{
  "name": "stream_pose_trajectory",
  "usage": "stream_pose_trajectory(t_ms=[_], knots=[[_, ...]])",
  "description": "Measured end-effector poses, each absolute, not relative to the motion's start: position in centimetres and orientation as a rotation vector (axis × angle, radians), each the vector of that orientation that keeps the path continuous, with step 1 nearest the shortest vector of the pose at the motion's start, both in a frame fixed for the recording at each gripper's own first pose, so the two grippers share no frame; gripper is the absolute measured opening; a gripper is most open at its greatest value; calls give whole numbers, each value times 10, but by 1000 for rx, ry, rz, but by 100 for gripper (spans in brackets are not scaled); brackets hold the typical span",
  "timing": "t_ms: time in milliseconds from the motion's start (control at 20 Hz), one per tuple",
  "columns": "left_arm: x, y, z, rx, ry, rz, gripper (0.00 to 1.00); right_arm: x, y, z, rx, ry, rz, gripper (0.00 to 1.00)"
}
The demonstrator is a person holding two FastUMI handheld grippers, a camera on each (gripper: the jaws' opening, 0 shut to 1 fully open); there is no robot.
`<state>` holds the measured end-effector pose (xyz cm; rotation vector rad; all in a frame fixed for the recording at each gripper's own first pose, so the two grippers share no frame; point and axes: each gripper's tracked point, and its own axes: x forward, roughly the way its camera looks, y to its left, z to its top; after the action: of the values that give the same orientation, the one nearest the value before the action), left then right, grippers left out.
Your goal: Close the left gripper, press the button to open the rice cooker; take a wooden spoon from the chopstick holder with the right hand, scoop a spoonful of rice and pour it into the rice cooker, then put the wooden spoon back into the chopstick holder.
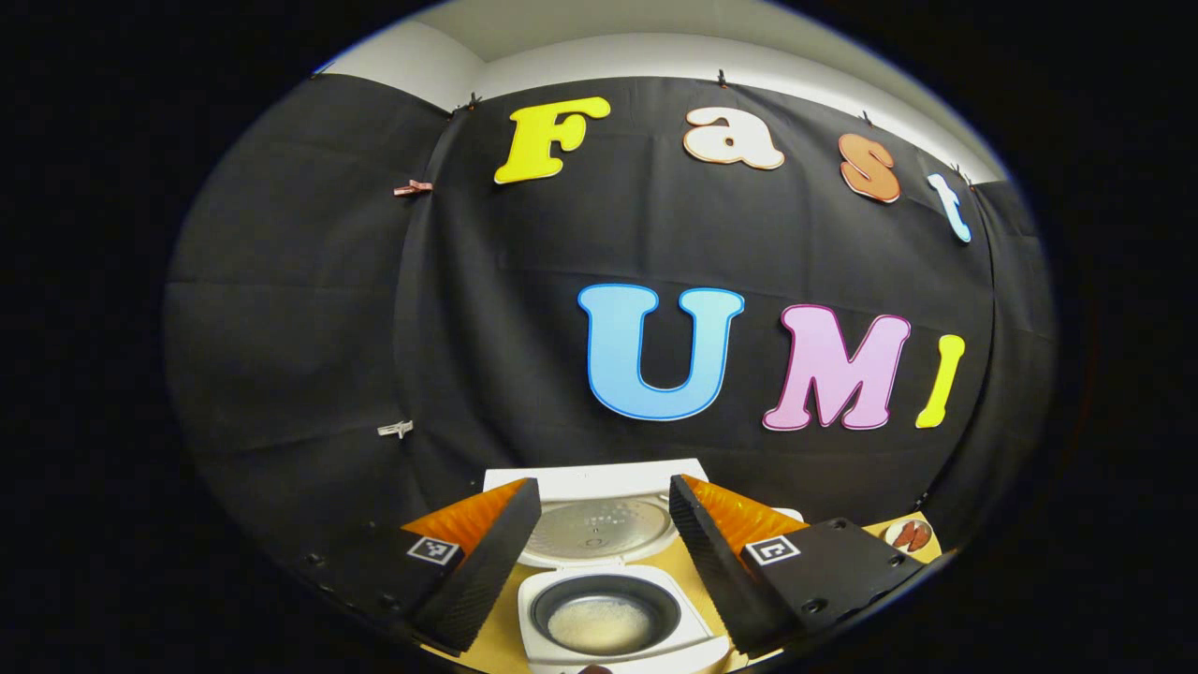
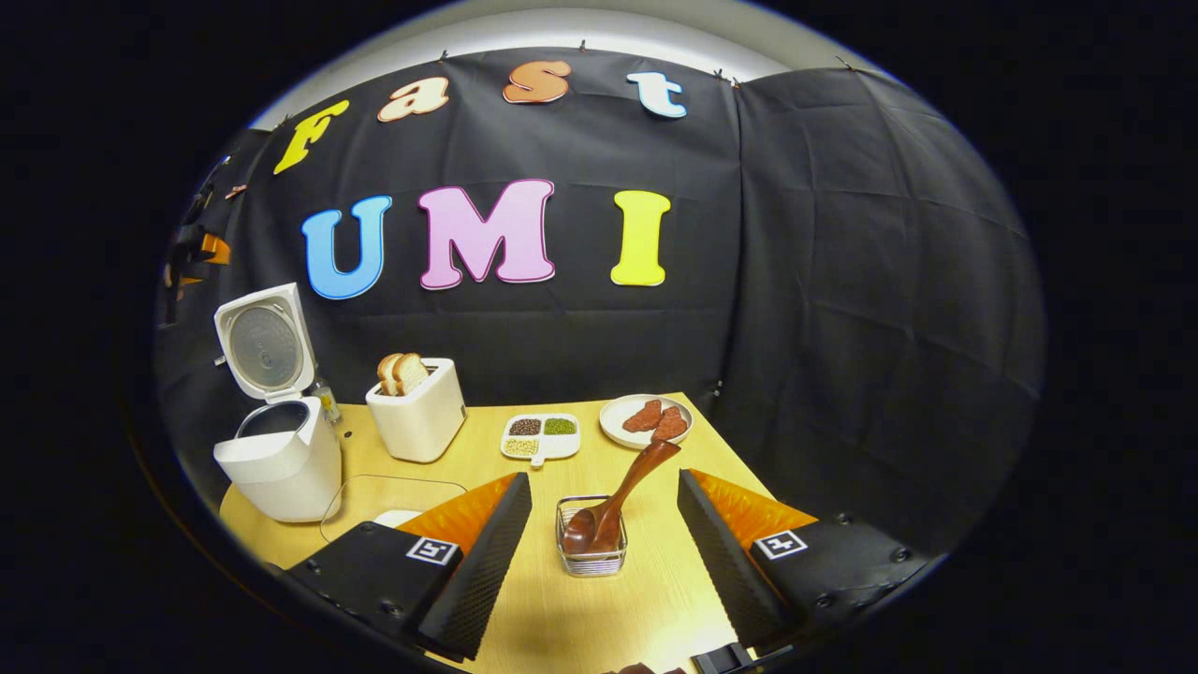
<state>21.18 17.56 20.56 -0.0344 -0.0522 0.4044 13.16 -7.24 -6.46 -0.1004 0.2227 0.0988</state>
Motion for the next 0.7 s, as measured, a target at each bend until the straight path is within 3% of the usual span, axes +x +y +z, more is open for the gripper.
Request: stream_pose_trajectory(t_ms=[350,700], knots=[[302,211,195,-93,-7,351,95,100,-46,-53,-111,191,98,99],[351,242,176,-45,6,422,95,81,-33,-59,-118,201,94,99]])
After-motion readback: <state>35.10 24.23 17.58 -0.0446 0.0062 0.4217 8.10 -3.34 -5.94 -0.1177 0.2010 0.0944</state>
